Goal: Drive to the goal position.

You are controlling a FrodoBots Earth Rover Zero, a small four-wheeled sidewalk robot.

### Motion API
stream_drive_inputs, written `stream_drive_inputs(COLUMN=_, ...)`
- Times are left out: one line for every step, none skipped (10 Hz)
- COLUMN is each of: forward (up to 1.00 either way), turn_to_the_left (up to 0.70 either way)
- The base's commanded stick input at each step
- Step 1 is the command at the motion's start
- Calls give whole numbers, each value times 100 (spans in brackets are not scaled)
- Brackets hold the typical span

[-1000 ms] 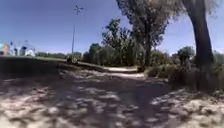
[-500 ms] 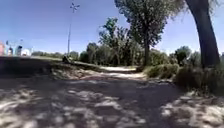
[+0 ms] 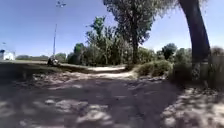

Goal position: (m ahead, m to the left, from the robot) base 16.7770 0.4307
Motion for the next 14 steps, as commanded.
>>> stream_drive_inputs(forward=85, turn_to_the_left=0)
stream_drive_inputs(forward=85, turn_to_the_left=0)
stream_drive_inputs(forward=85, turn_to_the_left=0)
stream_drive_inputs(forward=85, turn_to_the_left=0)
stream_drive_inputs(forward=85, turn_to_the_left=0)
stream_drive_inputs(forward=85, turn_to_the_left=0)
stream_drive_inputs(forward=85, turn_to_the_left=0)
stream_drive_inputs(forward=85, turn_to_the_left=0)
stream_drive_inputs(forward=85, turn_to_the_left=0)
stream_drive_inputs(forward=85, turn_to_the_left=0)
stream_drive_inputs(forward=85, turn_to_the_left=0)
stream_drive_inputs(forward=85, turn_to_the_left=0)
stream_drive_inputs(forward=85, turn_to_the_left=0)
stream_drive_inputs(forward=85, turn_to_the_left=0)
